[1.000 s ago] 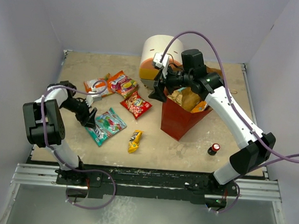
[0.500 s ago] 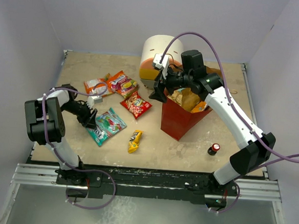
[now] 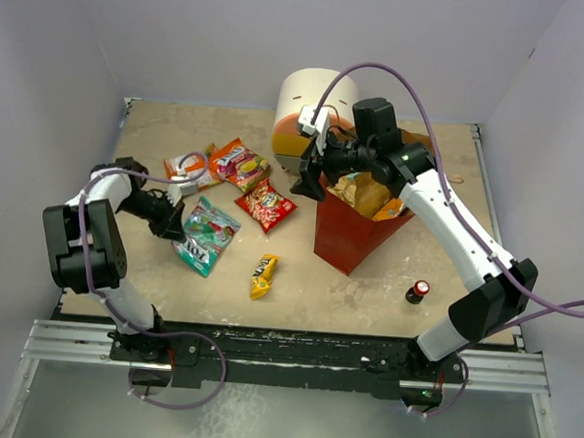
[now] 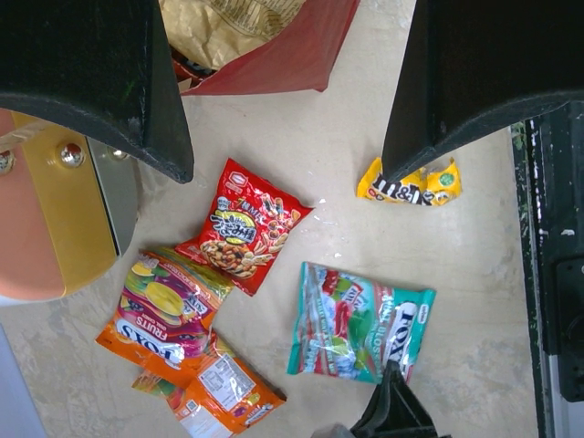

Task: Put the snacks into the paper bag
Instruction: Pick up the snack from the center of the board.

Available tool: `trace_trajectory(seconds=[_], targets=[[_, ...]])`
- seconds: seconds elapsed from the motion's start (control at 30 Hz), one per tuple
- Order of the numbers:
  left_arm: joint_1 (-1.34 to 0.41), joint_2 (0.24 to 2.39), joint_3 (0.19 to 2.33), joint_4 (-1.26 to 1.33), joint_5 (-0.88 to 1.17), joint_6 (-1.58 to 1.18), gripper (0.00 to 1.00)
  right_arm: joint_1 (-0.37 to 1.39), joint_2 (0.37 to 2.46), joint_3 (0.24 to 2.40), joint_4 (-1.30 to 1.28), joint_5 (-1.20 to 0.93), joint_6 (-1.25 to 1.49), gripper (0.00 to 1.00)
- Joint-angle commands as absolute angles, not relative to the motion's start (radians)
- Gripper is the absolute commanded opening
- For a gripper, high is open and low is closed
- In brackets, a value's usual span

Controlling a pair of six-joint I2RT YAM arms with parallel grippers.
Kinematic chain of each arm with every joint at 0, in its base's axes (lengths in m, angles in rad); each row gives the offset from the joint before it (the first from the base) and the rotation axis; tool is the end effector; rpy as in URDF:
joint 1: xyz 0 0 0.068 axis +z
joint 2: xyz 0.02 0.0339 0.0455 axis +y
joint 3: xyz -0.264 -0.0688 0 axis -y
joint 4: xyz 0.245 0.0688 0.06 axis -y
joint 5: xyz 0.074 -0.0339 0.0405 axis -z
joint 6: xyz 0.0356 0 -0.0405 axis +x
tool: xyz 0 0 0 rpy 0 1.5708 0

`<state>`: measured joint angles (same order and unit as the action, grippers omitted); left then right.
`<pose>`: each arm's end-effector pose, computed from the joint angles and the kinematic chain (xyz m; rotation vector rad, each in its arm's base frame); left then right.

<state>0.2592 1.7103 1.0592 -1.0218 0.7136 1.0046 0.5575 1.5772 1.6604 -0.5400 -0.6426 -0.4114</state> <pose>0.2744 0.0486 0.1738 0.9223 2.4983 -0.8812 0.2881 0.2048 0.4124 -1.2752 1.5487 0.7413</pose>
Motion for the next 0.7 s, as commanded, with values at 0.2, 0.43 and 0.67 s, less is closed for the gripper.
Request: trace_trajectory(seconds=[0.2,0.43,0.67], targets=[[0.225,1.436,1.292,-1.261,0.956,1.159,0.0,0.598,1.611,1.716,-0.496,-0.67,-0.385,0.83],[0.15,1.329,1.424,-1.313,1.053,1.195,0.0,0.609,1.634,1.748,-0.463,-0.688,-0.38,0.84],[0.034,1.293,1.535,-1.132,1.178,0.871,0.0,0.615,1.614,1.699,-0.35,-0.773,-0.338,0.87]])
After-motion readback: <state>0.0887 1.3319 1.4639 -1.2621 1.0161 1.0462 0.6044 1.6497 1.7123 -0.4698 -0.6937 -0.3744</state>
